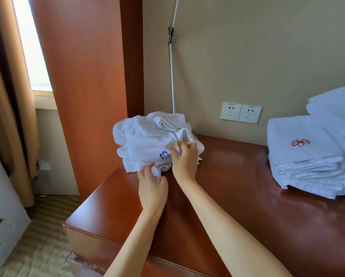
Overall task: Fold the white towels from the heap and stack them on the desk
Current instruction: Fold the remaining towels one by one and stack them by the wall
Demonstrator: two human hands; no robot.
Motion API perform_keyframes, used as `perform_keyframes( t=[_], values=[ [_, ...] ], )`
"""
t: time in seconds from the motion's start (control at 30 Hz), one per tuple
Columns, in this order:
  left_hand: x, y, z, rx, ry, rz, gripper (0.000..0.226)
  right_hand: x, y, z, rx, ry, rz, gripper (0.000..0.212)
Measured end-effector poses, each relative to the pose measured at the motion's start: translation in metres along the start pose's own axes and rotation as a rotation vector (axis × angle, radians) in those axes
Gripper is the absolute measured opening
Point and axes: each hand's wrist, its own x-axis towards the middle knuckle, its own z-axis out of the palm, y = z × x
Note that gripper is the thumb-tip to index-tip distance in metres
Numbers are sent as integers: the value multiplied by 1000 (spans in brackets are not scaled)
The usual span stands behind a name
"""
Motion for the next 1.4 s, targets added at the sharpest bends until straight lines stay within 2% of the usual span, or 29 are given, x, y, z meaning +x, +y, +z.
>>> perform_keyframes(
  t=[0.07, 0.1, 0.27, 0.33, 0.43, 0.47, 0.5, 0.53, 0.6, 0.63, 0.7, 0.77, 0.87, 0.9, 1.0, 1.07, 1.13, 1.2, 1.27, 1.37, 1.4],
  values=[
    [-1, 2, 0, -22, 39, 8, 51, 4, 2, -10, 115, -13, 25, 13],
    [-1, 3, 0, -29, 57, 36, 54, 4, 4, -18, 98, 5, 12, 14],
    [-3, 2, 2, 3, 177, 321, 65, 4, 7, -86, 101, 156, 43, 24],
    [-3, 3, 2, -21, 167, 344, 71, 7, 9, -128, 194, 319, 107, 26],
    [-3, -2, 7, -13, 24, 398, 77, 10, 25, -198, 323, 710, 201, 27],
    [-3, -4, 10, 23, -45, 420, 79, 7, 33, -221, 295, 803, 224, 28],
    [-4, -5, 14, 87, -115, 444, 81, 4, 42, -241, 220, 822, 252, 30],
    [-5, -7, 17, 178, -177, 476, 81, 1, 51, -257, 89, 753, 290, 32],
    [-8, -6, 21, 347, -235, 553, 71, -9, 67, -276, -252, 482, 344, 36],
    [-6, -6, 19, 373, -211, 584, 65, -13, 72, -272, -409, 367, 301, 43],
    [-10, 0, 16, 279, -128, 606, 55, -25, 69, -262, -617, 257, 111, 64],
    [-17, 3, 14, 212, -100, 657, 44, -36, 67, -244, -748, 133, -33, 84],
    [-27, 6, 14, 244, -297, 782, 50, -48, 70, -221, -752, -238, 145, 106],
    [-30, 5, 15, 284, -395, 827, 54, -49, 74, -218, -709, -277, 197, 109],
    [-33, 3, 21, 386, -601, 867, 64, -49, 80, -221, -701, -199, 186, 106],
    [-32, 3, 22, 409, -642, 813, 70, -47, 81, -222, -770, -121, 169, 87],
    [-34, 2, 22, 417, -643, 787, 75, -49, 80, -223, -749, 6, 158, 65],
    [-38, 4, 24, 410, -629, 798, 76, -55, 81, -225, -720, 58, 132, 50],
    [-40, 5, 25, 404, -607, 816, 78, -60, 75, -231, -567, 51, 223, 40],
    [-43, 8, 25, 393, -595, 771, 87, -69, 51, -236, -103, 5, 511, 43],
    [-44, 9, 25, 376, -595, 737, 90, -74, 44, -239, 19, -24, 607, 37]
  ],
)
